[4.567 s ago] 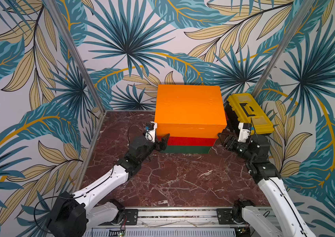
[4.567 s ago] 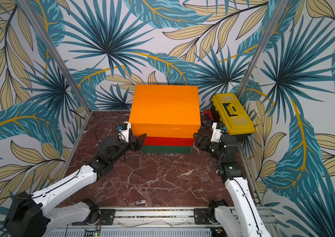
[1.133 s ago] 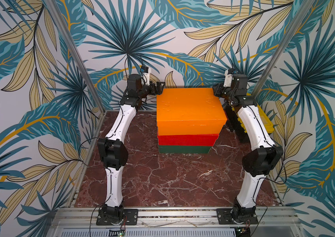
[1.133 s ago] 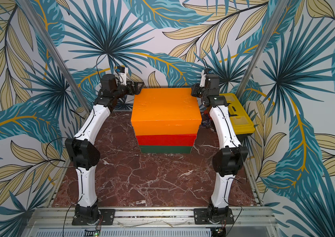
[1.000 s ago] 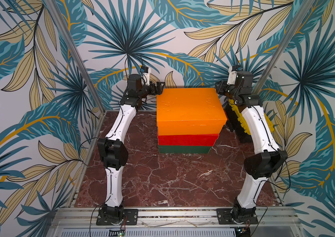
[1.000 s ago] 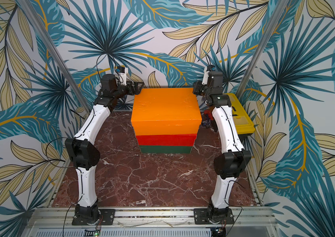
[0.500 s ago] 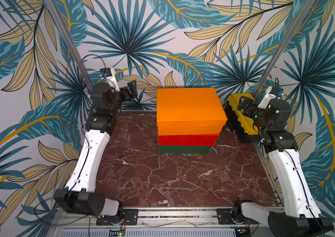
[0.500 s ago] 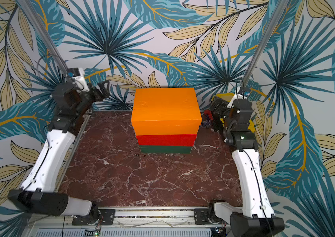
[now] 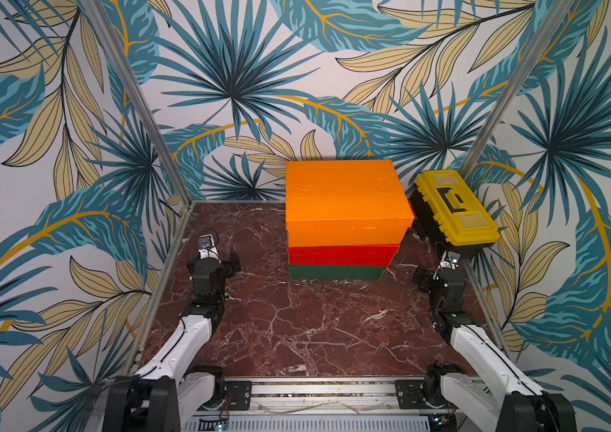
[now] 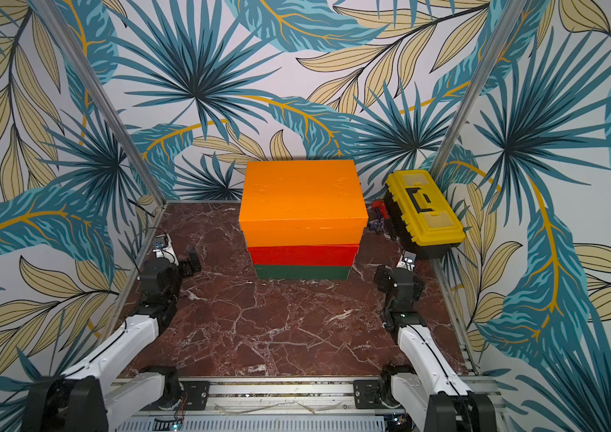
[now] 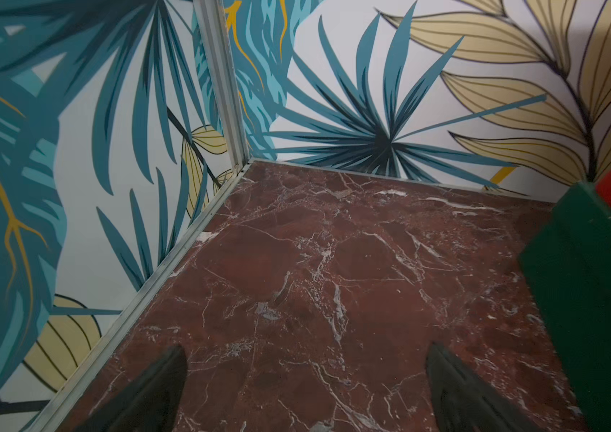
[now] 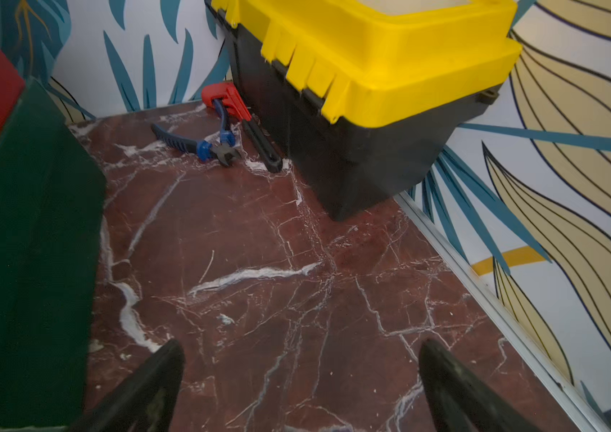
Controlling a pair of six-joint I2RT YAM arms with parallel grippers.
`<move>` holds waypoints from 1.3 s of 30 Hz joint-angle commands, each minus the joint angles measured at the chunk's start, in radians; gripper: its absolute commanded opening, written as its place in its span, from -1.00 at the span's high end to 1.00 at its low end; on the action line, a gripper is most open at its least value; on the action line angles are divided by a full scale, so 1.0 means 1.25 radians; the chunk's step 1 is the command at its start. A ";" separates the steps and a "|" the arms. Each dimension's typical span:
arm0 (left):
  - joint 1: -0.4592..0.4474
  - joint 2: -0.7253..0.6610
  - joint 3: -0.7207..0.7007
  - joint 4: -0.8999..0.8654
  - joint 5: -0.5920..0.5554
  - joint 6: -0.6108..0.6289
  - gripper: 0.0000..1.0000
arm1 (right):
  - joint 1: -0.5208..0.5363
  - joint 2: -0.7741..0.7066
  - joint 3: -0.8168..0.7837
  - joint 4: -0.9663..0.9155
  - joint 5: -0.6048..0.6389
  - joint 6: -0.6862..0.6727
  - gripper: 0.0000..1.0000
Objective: Stack the shoeboxes
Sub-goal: Reset both arms
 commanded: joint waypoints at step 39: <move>0.042 0.294 -0.035 0.363 0.155 0.056 -1.00 | 0.012 0.353 0.015 0.449 -0.052 -0.019 -0.99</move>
